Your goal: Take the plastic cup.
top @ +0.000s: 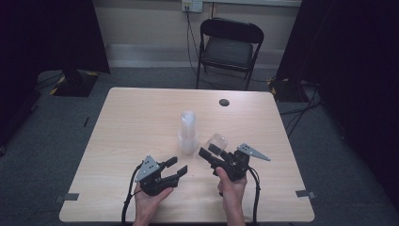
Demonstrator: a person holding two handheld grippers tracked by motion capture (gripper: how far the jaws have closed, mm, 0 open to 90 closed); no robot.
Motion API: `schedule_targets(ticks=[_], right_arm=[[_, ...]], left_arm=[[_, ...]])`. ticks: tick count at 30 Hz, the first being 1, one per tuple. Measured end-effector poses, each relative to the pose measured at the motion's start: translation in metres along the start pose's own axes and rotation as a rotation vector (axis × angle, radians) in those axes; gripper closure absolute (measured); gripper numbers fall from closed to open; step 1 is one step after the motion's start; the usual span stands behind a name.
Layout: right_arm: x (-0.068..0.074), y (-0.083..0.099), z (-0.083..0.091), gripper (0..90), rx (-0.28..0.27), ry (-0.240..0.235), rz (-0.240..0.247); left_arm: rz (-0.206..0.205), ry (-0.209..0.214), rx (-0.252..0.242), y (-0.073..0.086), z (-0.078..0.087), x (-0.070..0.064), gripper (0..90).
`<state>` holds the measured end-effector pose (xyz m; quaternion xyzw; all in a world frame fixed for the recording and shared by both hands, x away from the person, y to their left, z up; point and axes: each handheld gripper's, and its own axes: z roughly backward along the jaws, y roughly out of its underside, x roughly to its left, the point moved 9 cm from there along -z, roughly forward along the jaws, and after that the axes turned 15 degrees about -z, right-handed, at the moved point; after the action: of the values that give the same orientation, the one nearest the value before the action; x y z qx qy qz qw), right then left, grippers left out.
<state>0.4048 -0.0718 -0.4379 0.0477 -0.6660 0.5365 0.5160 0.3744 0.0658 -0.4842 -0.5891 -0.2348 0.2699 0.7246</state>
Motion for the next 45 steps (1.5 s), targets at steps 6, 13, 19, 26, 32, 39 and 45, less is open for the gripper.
schedule_targets(ticks=[6, 13, 19, 26, 32, 39, 45], right_arm=[[0.0, 0.01, -0.002, 41.0, 0.022, -0.027, -0.054], [0.002, 0.018, -0.003, 41.0, 0.052, -0.051, -0.095], [0.004, 0.024, -0.006, 41.3, 0.082, -0.069, -0.135], [0.005, 0.034, -0.012, 41.2, 0.123, -0.082, -0.176], [0.008, 0.04, -0.013, 41.1, 0.151, -0.101, -0.217], [0.009, 0.041, -0.013, 41.3, 0.171, -0.112, -0.259], [0.009, 0.045, -0.016, 41.8, 0.194, -0.113, -0.274]], left_arm=[[-0.038, -0.001, 0.007, 0.002, -0.003, -0.003, 43.5], [-0.115, -0.041, 0.002, 0.002, -0.007, -0.007, 48.4], [-0.134, -0.04, -0.033, -0.002, -0.008, -0.01, 52.8], [-0.161, -0.032, -0.063, -0.005, -0.009, -0.013, 59.5], [-0.192, -0.046, -0.088, -0.009, -0.011, -0.017, 59.7], [-0.226, -0.083, -0.105, -0.012, -0.015, -0.02, 55.7], [-0.254, -0.11, -0.111, -0.012, -0.019, -0.022, 55.2]])
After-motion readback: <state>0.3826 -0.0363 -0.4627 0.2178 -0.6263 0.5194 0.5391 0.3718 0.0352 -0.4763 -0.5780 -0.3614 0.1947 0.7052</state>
